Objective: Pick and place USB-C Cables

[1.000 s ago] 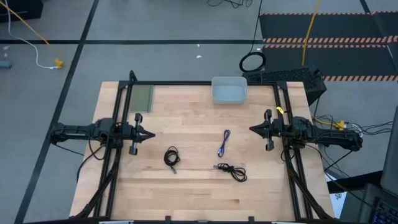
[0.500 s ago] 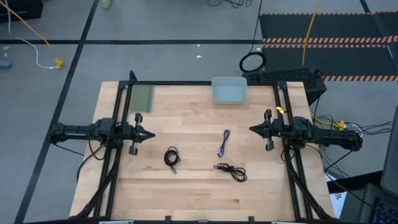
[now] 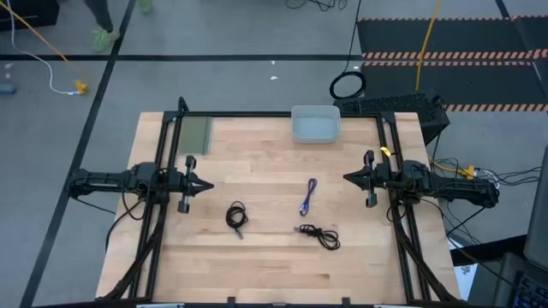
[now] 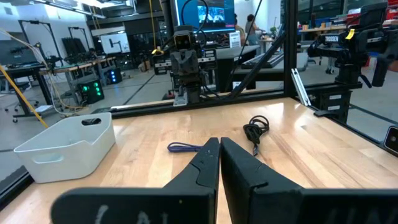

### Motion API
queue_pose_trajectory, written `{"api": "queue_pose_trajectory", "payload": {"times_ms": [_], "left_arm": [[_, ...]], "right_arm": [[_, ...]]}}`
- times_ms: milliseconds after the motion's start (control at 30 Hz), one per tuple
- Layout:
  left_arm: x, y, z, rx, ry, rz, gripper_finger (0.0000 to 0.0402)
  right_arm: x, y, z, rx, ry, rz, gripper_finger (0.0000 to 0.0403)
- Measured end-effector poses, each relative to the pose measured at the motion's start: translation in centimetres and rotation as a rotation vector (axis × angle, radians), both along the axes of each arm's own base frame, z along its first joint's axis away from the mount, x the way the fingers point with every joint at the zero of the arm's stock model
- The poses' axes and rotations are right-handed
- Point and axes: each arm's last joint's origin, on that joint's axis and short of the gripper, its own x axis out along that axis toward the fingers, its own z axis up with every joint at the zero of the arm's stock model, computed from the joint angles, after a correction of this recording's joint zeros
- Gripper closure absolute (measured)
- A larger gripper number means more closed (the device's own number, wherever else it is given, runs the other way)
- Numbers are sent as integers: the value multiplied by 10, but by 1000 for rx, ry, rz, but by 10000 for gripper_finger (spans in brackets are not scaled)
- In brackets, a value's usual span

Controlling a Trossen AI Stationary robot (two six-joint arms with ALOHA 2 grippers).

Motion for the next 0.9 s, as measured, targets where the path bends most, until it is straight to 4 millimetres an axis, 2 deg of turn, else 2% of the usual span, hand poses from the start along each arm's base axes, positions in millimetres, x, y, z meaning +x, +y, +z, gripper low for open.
{"api": "queue_pose_trajectory", "payload": {"times_ms": [533, 667, 833, 900], "left_arm": [[0, 0, 0, -9, 1, 16, 382], [0, 1, 2, -201, -6, 22, 382], [0, 2, 9, -296, -64, 27, 383], [0, 2, 11, -277, -88, 24, 382]], "right_arm": [[0, 0, 0, 0, 1, 0, 403], [0, 0, 0, 0, 0, 0, 403], [0, 0, 0, 0, 0, 0, 403], [0, 0, 0, 0, 0, 0, 403]]}}
